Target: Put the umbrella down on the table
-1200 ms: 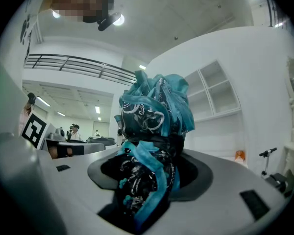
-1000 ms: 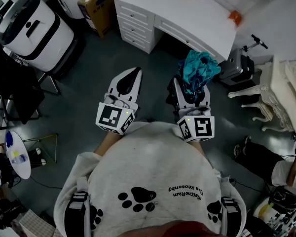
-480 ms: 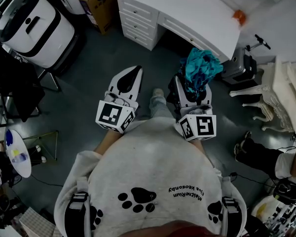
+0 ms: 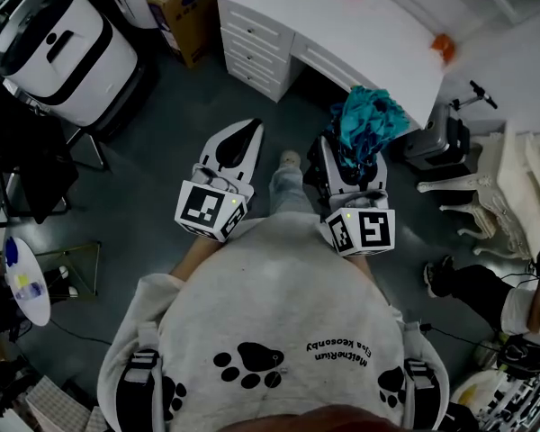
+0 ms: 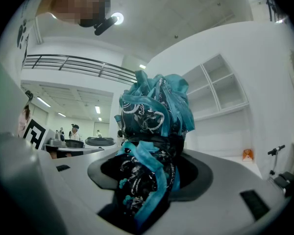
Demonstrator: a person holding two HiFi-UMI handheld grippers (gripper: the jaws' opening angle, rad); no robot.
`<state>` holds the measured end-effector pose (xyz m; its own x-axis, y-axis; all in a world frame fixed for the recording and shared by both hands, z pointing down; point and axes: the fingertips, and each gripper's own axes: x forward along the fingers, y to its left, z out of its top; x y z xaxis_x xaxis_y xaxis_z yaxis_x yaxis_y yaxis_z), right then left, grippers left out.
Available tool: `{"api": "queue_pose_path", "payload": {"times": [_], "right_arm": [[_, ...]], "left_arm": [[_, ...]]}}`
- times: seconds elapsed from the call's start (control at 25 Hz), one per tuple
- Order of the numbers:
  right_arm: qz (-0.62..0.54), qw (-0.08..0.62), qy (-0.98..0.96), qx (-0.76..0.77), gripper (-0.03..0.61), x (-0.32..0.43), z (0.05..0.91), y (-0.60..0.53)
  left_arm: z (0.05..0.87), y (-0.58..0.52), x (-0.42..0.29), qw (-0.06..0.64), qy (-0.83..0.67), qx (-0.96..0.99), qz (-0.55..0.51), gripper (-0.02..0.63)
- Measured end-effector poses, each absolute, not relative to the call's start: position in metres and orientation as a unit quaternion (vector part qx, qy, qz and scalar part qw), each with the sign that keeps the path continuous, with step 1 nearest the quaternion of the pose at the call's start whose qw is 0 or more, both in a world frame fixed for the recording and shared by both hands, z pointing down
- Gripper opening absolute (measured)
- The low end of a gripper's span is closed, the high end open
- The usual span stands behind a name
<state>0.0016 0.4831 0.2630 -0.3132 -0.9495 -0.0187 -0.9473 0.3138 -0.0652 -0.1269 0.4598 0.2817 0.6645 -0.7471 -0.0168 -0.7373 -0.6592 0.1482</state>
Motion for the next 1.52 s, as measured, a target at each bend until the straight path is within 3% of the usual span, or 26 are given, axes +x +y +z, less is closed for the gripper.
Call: {"api": "queue_pose_path", "payload": {"times": [1.04,1.52], "right_arm": [[-0.039,0.012,0.837,-0.545,0.265,0.110,0.279,0.137],[-0.056,0.010,0.854,-0.518,0.265,0.132,0.291,0.062]], "left_arm": [[0.291,0.125,-0.009,0.069,-0.437,0.896,-0.026,0.018],[0.296,0.054,0.027,0.071,-0.449,0.891,-0.006,0.018]]}}
